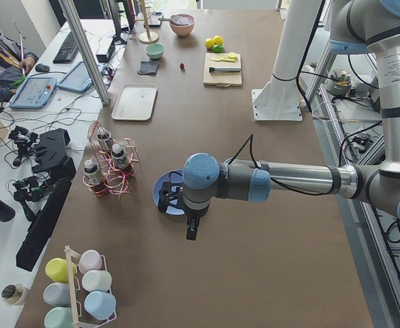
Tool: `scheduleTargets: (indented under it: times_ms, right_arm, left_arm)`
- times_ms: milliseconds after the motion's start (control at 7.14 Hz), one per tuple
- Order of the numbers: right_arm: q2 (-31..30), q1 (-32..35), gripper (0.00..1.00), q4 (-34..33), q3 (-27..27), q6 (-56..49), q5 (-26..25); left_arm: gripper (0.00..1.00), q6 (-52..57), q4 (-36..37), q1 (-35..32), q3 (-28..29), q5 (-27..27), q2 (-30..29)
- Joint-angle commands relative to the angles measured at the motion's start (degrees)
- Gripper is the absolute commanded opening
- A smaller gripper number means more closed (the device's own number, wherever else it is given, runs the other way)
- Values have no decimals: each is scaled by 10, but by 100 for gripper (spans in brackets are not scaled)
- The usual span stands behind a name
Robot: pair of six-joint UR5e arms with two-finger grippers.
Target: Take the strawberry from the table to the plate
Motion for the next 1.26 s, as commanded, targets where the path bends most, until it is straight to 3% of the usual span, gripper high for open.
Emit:
scheduleTargets:
  times_ms: [0,280,841,1121]
  right_arm:
    - [-11,10,100,-5,-11,0,-1]
    - [-18,34,100,-6,-10,-1,-1]
    - [-33,37,100,1,-9,-9,-6]
    - [-52,35,100,7,-8,-4,-3]
  left_arm:
    - [97,0,-12,-4,-10,1,-2]
    - [97,1,-28,0,2,24,3]
    - [97,-3,-40,0,1,21,30]
    - [97,-16,-37,3,27,25,-5]
